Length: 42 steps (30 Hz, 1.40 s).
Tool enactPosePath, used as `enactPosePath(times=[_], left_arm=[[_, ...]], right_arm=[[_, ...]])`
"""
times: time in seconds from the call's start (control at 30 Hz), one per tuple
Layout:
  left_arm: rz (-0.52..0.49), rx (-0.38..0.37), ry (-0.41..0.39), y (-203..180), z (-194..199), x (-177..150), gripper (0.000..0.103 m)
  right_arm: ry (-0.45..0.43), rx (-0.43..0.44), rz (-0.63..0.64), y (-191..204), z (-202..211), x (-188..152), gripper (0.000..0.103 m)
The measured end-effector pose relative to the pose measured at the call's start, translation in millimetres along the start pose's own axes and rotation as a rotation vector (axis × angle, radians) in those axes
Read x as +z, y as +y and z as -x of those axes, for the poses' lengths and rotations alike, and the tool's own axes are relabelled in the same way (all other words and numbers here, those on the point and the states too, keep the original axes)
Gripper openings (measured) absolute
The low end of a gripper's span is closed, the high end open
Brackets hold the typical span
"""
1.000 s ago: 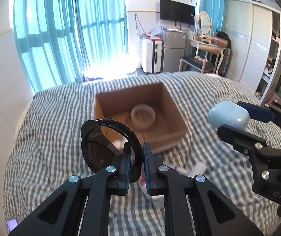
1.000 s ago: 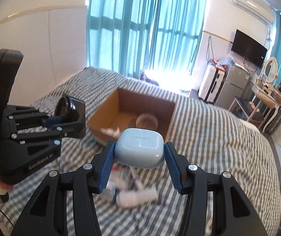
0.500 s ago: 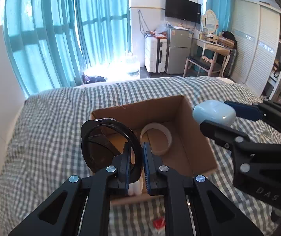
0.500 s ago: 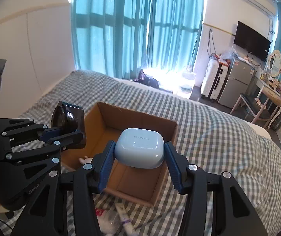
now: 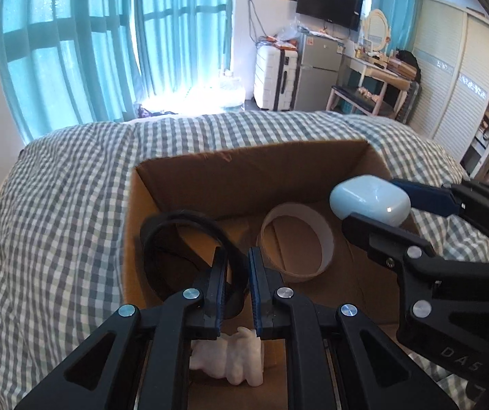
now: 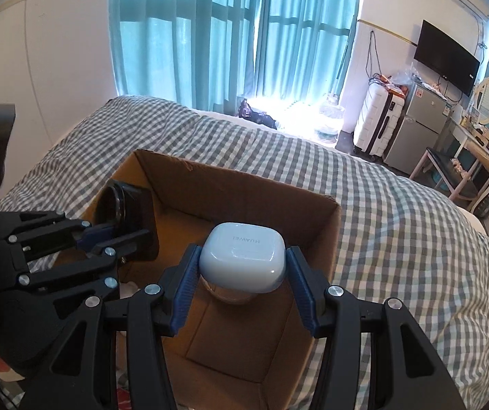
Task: Organize objects
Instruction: 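Carry the black object and earbud case into the box and release both, then withdraw both tools from the box toward the tissue pack and bottle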
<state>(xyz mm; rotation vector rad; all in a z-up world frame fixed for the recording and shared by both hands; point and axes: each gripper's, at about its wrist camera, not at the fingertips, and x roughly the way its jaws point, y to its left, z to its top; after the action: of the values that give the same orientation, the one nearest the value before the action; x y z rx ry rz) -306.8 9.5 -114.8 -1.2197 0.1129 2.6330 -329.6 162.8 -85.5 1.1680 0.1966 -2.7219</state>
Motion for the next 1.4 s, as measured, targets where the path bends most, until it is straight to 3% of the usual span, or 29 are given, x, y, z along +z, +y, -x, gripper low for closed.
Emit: enactPosePath(times=[0.1,0.17,0.23,0.27,0.3,0.4,0.57,0.77,0.97,1.17,1.4], left_arm=[[-0.017,-0.009,0.025,-2,-7,-5,0.016],[-0.011,-0.020,0.037,-3,-7,-7,0.021],[0.005,-0.041,0.056,-2,-6,-8,0.030],[0.008,-0.042,0.064,-4,-3,-7,0.035],[0.008,-0.041,0.060,-6,1,-6,0.046],[-0.009,-0.027,0.026,-12,23,-1,0.077],[-0.045,0.018,-0.041,-26,77,10,0.091],[-0.013,0.064,-0.106,-32,141,18,0.096],[0.015,0.122,-0.151,-40,194,4,0.099],[0.028,0.182,-0.155,-51,223,-21,0.100],[0.069,0.207,-0.128,-59,224,-70,0.101]], right_arm=[[-0.006,0.063,-0.042,-5,4,-2,0.051],[-0.028,0.061,-0.050,-9,14,-2,0.051],[-0.047,0.039,-0.041,-8,23,1,0.052],[-0.061,0.019,-0.035,-7,31,4,0.057],[-0.086,-0.008,-0.028,-8,43,7,0.062],[-0.131,-0.034,-0.026,-10,75,14,0.065],[-0.167,-0.055,-0.033,-20,130,18,0.070],[-0.210,-0.092,-0.003,-27,203,11,0.076],[-0.225,-0.112,-0.010,-30,260,-10,0.080],[-0.199,-0.123,-0.024,-28,283,-37,0.081],[-0.150,-0.081,-0.041,-14,278,-79,0.081]])
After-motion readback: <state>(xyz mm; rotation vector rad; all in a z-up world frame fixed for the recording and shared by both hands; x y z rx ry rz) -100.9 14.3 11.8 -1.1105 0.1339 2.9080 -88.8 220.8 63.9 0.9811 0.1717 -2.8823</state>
